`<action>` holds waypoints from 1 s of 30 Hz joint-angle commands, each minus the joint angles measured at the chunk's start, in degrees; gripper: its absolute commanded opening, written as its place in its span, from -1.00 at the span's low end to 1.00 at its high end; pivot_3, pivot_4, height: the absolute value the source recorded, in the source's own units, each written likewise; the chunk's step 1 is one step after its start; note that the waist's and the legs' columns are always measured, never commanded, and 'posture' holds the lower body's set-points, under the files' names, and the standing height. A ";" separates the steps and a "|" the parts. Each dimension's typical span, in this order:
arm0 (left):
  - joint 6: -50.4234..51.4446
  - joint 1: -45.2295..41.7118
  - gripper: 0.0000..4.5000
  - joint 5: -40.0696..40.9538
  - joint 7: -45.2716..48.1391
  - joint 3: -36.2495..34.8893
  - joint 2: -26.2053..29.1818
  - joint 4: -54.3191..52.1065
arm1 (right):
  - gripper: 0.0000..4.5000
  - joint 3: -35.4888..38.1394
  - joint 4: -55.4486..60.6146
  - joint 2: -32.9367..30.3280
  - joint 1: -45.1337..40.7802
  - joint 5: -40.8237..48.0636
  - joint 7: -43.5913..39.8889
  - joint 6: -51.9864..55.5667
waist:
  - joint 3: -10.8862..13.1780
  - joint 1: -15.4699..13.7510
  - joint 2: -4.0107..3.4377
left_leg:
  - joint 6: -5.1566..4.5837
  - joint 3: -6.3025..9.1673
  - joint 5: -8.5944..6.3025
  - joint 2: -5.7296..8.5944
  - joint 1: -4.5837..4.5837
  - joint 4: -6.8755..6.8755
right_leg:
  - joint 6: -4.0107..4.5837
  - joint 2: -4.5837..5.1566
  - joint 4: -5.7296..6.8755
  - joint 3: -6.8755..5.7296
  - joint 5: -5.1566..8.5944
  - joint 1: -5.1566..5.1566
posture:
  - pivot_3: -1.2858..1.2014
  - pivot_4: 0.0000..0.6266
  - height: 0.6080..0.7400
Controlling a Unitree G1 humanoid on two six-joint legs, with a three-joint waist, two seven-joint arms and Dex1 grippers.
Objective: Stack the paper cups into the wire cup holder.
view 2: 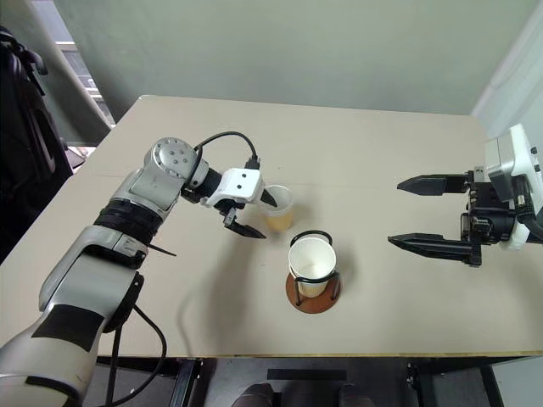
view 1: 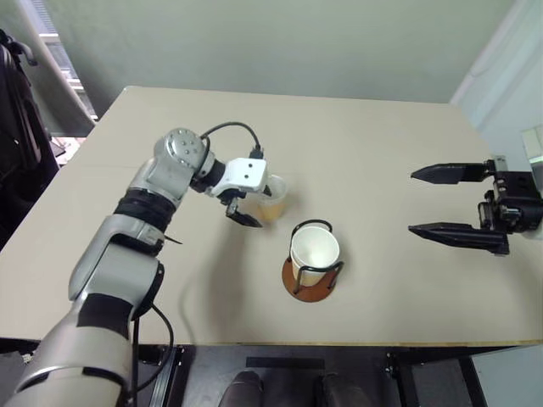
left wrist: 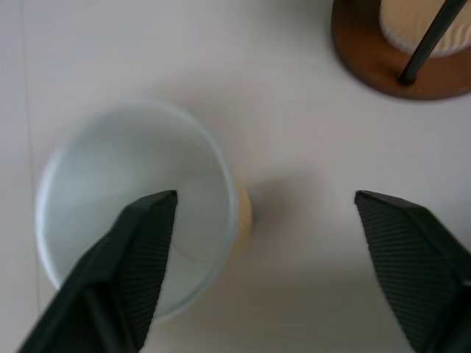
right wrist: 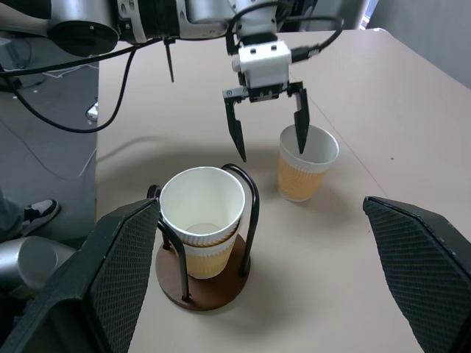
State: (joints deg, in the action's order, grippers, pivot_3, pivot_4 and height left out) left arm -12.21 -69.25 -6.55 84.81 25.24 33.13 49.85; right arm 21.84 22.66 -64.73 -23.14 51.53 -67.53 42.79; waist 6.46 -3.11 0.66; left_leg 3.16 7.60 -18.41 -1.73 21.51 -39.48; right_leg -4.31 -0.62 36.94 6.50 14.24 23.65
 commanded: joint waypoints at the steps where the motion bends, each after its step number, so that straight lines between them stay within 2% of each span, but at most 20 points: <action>1: -1.59 -2.19 0.30 -0.99 -1.23 -1.62 -0.78 1.07 | 1.00 1.84 1.08 -0.47 -0.57 0.57 0.60 -0.66 | 0.00 -0.08 0.00 | -0.01 -0.01 0.00 0.01 0.02 -0.02 | -0.01 0.00 0.00 0.00 0.00 0.00 | 0.03 -0.52 1.00; 8: -3.45 -3.20 -0.88 -2.39 -1.95 -2.33 -0.70 3.40 | 1.00 1.60 1.06 -0.55 -0.65 0.37 0.93 -0.76 | 0.00 -0.13 0.00 | -0.06 0.00 -0.04 0.05 0.17 -0.20 | -0.09 -0.01 0.00 0.00 0.02 0.05 | 0.03 -0.52 1.00; 9: -3.59 -3.41 -0.98 -2.32 -1.78 -2.63 -0.55 3.45 | 1.00 1.43 0.99 -0.56 -0.75 0.29 0.89 -0.85 | 0.00 -0.14 0.00 | -0.07 0.00 -0.04 0.05 0.18 -0.22 | -0.10 -0.01 0.00 -0.01 0.02 0.05 | 0.03 -0.52 1.00; 16: -1.24 -5.12 -0.98 3.85 5.57 -7.63 0.50 -3.34 | 1.00 1.06 -0.12 -0.99 -1.21 -0.30 -0.06 -1.52 | 0.00 -0.14 0.00 | -0.09 -0.04 -0.05 0.07 0.32 -0.36 | -0.12 -0.02 0.02 -0.03 0.02 0.13 | 0.03 -0.52 1.00; 18: 1.74 -6.19 -0.98 9.65 7.36 -8.43 1.75 -10.06 | 1.00 1.07 -0.56 -1.28 -1.43 -0.48 -0.40 -1.75 | 0.00 -0.17 0.00 | -0.10 -0.03 -0.06 0.07 0.42 -0.45 | -0.15 -0.02 0.03 -0.03 0.01 0.19 | 0.03 -0.52 1.00; 20: 7.99 -7.26 -0.98 20.07 7.69 -7.86 4.38 -20.79 | 1.00 1.11 -0.93 -1.53 -1.50 -0.70 -0.72 -1.99 | 0.01 -0.14 0.01 | -0.10 -0.06 -0.06 0.08 0.49 -0.49 | -0.17 -0.02 0.03 -0.03 0.00 0.22 | 0.03 -0.52 1.00; 25: 16.73 -5.79 -0.98 40.03 7.69 -3.13 12.65 -40.50 | 1.00 0.88 -1.32 -1.61 -1.58 -1.25 -1.08 -2.46 | -0.10 -0.03 -0.18 | -0.17 -0.13 -0.11 0.07 0.45 -0.45 | -0.23 0.01 0.01 0.04 -0.03 0.17 | 0.03 -0.52 1.00; 27: 18.26 -4.66 -0.98 44.90 7.69 -0.96 15.14 -45.21 | 1.00 0.86 -1.36 -1.58 -1.61 -1.41 -1.09 -2.53 | -0.10 -0.04 -0.22 | -0.19 -0.10 -0.12 0.08 0.37 -0.43 | -0.25 0.05 -0.05 0.09 -0.01 0.18 | 0.03 -0.52 1.00; 30: 17.37 -3.50 -0.98 45.90 7.69 3.70 17.68 -48.19 | 1.00 1.08 -1.40 -1.66 -1.36 -1.62 -1.08 -2.61 | -0.10 -0.04 -0.22 | -0.20 0.00 -0.12 0.06 0.31 -0.55 | -0.25 0.05 0.07 0.09 -0.02 0.15 | 0.03 -0.52 1.00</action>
State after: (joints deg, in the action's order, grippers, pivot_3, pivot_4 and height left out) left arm 5.20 -72.33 37.72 90.68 27.82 49.75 3.81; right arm 21.50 20.73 -65.44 -23.80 50.02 -68.58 41.04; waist 6.36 -3.15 0.44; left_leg 2.97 7.61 -18.53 -1.67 21.79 -40.06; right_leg -4.57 -0.56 37.03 6.59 14.21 23.78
